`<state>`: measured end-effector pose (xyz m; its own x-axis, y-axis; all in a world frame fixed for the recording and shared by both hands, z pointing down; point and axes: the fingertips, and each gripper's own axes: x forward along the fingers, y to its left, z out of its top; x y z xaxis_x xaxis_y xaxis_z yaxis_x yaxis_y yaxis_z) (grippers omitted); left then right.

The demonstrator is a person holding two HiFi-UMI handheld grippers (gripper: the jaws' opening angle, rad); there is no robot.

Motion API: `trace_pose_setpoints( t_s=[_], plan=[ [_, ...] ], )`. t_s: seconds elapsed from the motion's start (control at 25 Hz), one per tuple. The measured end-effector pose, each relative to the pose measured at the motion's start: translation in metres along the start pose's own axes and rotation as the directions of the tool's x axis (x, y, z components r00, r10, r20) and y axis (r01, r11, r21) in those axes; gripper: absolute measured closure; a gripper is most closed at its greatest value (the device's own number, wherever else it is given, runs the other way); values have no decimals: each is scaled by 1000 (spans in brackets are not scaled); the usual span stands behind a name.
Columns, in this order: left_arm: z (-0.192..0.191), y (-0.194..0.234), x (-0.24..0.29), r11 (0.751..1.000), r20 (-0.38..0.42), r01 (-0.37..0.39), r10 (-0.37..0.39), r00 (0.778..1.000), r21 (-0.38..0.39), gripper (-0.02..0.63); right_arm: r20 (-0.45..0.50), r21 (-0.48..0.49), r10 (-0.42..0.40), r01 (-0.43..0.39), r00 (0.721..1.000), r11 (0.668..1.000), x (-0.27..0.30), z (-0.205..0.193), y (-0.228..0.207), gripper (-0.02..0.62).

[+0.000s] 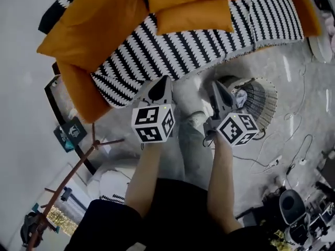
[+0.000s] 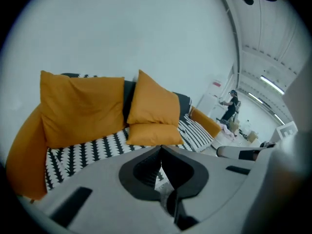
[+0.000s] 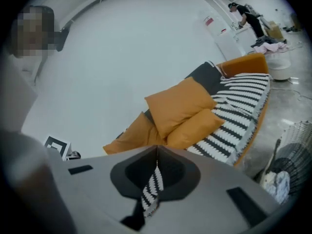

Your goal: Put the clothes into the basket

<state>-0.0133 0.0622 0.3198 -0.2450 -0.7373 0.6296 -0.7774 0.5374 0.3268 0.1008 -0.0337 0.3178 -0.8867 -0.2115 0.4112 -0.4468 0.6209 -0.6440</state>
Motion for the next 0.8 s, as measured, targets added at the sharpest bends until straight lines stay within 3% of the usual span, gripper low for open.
trace_pose_setpoints(
  t_s=[0.16, 0.32, 0.56, 0.8],
  plan=[
    [63, 63, -47, 994, 63, -89, 93, 994, -63, 597, -16, -49, 83, -83, 996, 995, 39, 33, 88, 581],
    [137, 103, -83, 983, 191, -156, 172, 967, -96, 597, -6, -159, 199, -197, 980, 967, 82, 85, 162, 582],
    [216, 108, -141, 979, 334, -168, 197, 922, -114, 597, 3, -311, 334, -316, 943, 896, 94, 141, 264, 583],
    [301, 88, -190, 983, 503, -177, 180, 845, -55, 597, 31, -476, 411, -348, 911, 807, 82, 191, 332, 583]
  ],
)
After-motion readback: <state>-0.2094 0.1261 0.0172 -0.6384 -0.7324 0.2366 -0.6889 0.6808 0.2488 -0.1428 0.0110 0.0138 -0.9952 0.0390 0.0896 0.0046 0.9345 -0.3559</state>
